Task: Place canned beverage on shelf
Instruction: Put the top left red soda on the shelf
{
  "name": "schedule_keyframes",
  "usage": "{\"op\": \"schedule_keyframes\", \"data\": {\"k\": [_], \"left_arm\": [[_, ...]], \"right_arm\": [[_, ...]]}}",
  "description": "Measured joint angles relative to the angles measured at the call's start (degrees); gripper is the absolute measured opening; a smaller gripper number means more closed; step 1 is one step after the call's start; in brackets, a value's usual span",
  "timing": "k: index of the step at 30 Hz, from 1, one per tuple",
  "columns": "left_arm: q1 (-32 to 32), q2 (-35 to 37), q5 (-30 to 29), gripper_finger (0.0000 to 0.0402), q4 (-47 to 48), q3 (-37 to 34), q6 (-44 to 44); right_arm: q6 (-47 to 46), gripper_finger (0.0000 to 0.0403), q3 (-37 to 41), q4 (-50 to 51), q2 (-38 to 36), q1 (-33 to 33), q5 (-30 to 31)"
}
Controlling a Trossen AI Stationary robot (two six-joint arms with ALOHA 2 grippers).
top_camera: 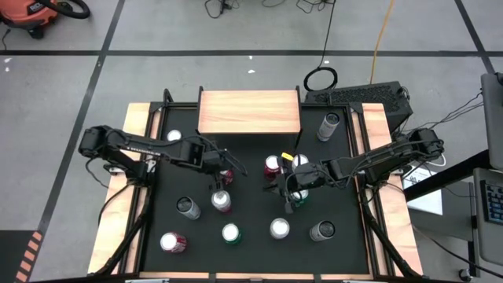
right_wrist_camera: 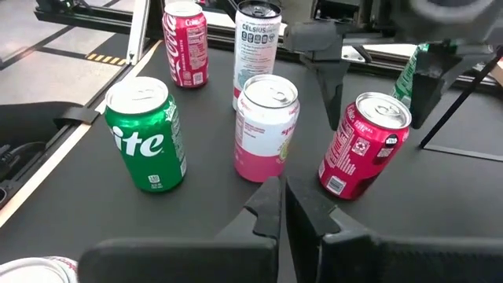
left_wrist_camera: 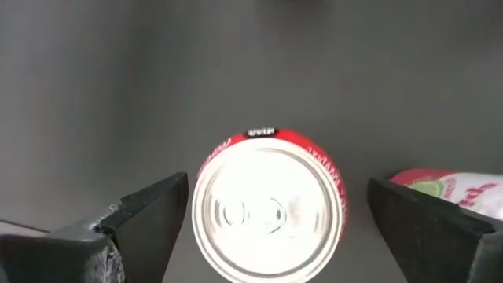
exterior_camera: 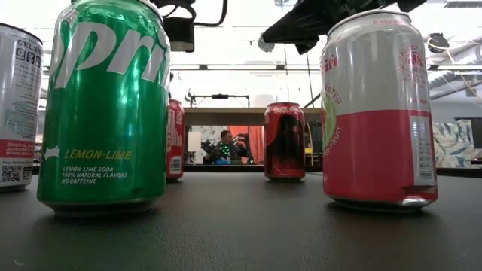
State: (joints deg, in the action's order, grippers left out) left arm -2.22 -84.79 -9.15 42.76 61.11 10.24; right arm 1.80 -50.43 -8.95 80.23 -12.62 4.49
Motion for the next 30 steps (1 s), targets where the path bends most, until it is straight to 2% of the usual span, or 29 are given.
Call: {"op": "schedule_keyframes", "data": {"k": [16, 26, 30], "left_arm": [[0.00, -0.44, -0.14, 0.0386, -2.07, -2.39, 1.46], [0.02, -0.42, -0.39, 0.0307, -2.99, -2.39, 1.51], [0.00, -0.42, -0.42, 0.0290, -3.16, -2.39, 1.51]], "right_arm": [[0.48, 0.0000, 0.00, -0.31, 0.00, 0.00, 0.00], [0.61, 0.0000, 0.00, -0.28, 0.00, 0.01, 0.00], [0.52, 0.0000, 0.00, -0.31, 0.00, 0.02, 0.00]]}}
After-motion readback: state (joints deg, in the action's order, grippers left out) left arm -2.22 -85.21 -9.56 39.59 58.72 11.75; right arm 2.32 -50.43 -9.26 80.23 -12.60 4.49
